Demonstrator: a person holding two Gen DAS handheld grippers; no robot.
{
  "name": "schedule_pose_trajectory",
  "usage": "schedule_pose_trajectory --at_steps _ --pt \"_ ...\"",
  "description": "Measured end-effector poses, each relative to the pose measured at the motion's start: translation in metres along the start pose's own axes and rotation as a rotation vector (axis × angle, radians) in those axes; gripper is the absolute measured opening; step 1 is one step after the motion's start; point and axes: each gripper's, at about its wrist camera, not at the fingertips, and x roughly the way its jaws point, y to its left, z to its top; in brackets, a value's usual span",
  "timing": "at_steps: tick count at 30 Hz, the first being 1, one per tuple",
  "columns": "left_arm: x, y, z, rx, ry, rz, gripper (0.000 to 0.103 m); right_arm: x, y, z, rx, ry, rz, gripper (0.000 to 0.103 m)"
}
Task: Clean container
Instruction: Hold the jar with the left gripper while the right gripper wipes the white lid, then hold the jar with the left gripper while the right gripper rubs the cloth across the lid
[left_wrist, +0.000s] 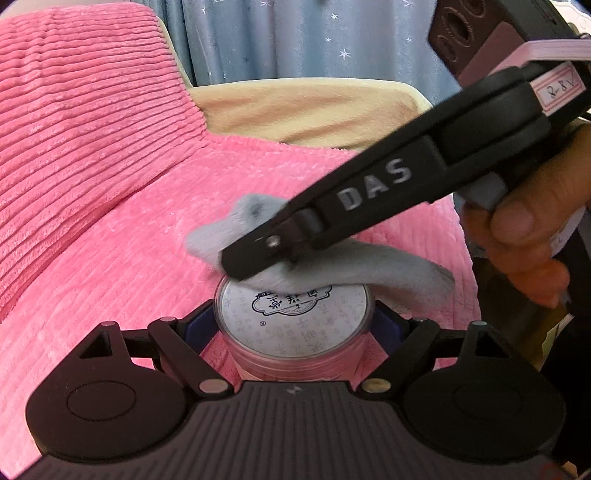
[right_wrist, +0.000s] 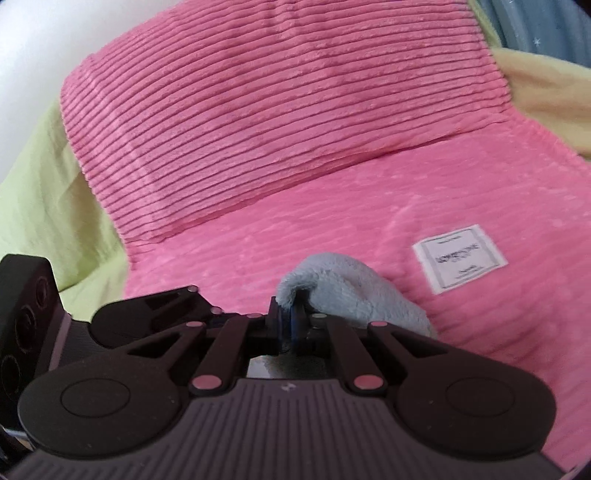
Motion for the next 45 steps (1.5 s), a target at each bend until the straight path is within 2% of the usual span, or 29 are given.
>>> schedule_pose_trajectory --at_steps 5,11,21,25,29,36,40,45 --pt "-0.001 0.0 0.0 0.005 0.003 0.002 0.086 -0.016 -0.001 -0.008 -0.012 0.029 -0.02 0.002" --pt "-0.002 0.002 -0.002 0.011 0.004 0.0 0.086 -0.029 0.008 -0.02 -0.006 0.059 0.017 0.002" --pt "-0.003 0.002 -0.002 0.003 0.003 -0.003 0.086 -0.005 0.018 -0.014 0.033 0.073 0.105 0.002" --pt "-0.004 0.007 -0.004 0.006 0.001 -0.011 0.086 0.007 0.015 -0.007 0.045 0.051 0.101 0.001" --pt "-0.002 0.002 -0.002 0.0 0.003 -0.003 0.086 0.014 0.011 0.0 0.032 0.021 0.055 0.001" --pt "-0.004 0.001 -0.003 0.005 0.003 -0.005 0.086 -0.001 0.003 -0.003 -0.007 0.023 -0.003 0.001" --pt "-0.006 -0.001 -0.004 0.009 0.004 -0.003 0.086 -0.015 0.005 -0.012 -0.019 0.046 0.002 0.001" --pt "-0.008 -0.003 -0.004 0.011 0.007 0.001 0.086 -0.023 0.01 -0.02 0.001 0.071 0.052 0.002"
